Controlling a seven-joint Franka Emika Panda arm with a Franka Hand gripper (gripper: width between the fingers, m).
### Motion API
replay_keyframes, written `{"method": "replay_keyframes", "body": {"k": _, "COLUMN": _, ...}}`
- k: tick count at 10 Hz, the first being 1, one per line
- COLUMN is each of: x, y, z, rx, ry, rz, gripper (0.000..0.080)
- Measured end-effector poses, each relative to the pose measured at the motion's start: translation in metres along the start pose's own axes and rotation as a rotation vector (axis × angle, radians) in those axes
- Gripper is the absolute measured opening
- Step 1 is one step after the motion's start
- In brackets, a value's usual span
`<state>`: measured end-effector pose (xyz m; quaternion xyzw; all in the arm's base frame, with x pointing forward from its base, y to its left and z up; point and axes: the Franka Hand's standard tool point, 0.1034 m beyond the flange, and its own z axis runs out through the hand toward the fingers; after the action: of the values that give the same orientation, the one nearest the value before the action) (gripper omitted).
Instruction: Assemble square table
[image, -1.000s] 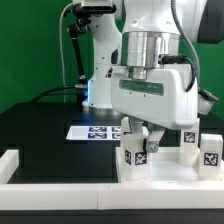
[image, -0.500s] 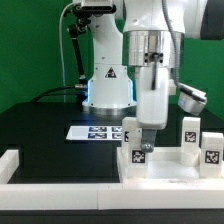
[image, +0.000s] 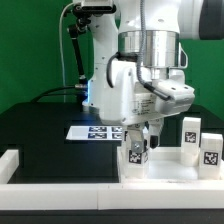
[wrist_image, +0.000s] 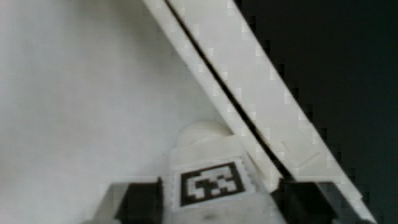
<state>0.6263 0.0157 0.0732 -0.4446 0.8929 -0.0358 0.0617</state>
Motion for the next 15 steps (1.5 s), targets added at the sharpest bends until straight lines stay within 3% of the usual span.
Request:
{"method": "replay_keyframes", "body": {"k": 4, "x": 0.001, "y": 0.001, "z": 0.000, "rx": 0.002, "ry": 0.003, "rz": -0.021, "gripper": 0.0314}}
{"method": "replay_keyframes", "body": {"k": 5, "x": 0.002, "y": 0.001, "z": 0.000, "rx": 0.002, "ry": 0.003, "rz": -0.023, "gripper": 0.0485}}
{"method": "replay_keyframes", "body": {"k": 6, "x": 0.000, "y": 0.002, "z": -0.002, "rx": 0.002, "ry": 0.000, "rz": -0.038, "gripper": 0.0485}}
{"method": "replay_keyframes", "body": {"k": 7, "x": -0.004, "y": 0.009, "z": -0.011, "rx": -0.003, "ry": -0.014, "rz": -0.070, "gripper": 0.0613}}
{"method": "replay_keyframes", "body": {"k": 8, "x": -0.006, "y": 0.012, "z": -0.025, "rx": -0.002, "ry": -0.036, "rz": -0.083, "gripper": 0.0638}}
{"method": "replay_keyframes", "body": {"k": 10, "x": -0.015, "y": 0.009, "z": -0.061, "rx": 0.011, "ry": -0.094, "rz": -0.097, "gripper": 0.0647}}
{"method": "replay_keyframes", "body": {"k": 11, "x": -0.016, "y": 0.003, "z": -0.070, "rx": 0.020, "ry": -0.106, "rz": -0.095, "gripper": 0.0647}}
{"method": "replay_keyframes", "body": {"k": 15, "x": -0.015, "y": 0.003, "z": -0.067, "rx": 0.013, "ry": -0.099, "rz": -0.097, "gripper": 0.0649}}
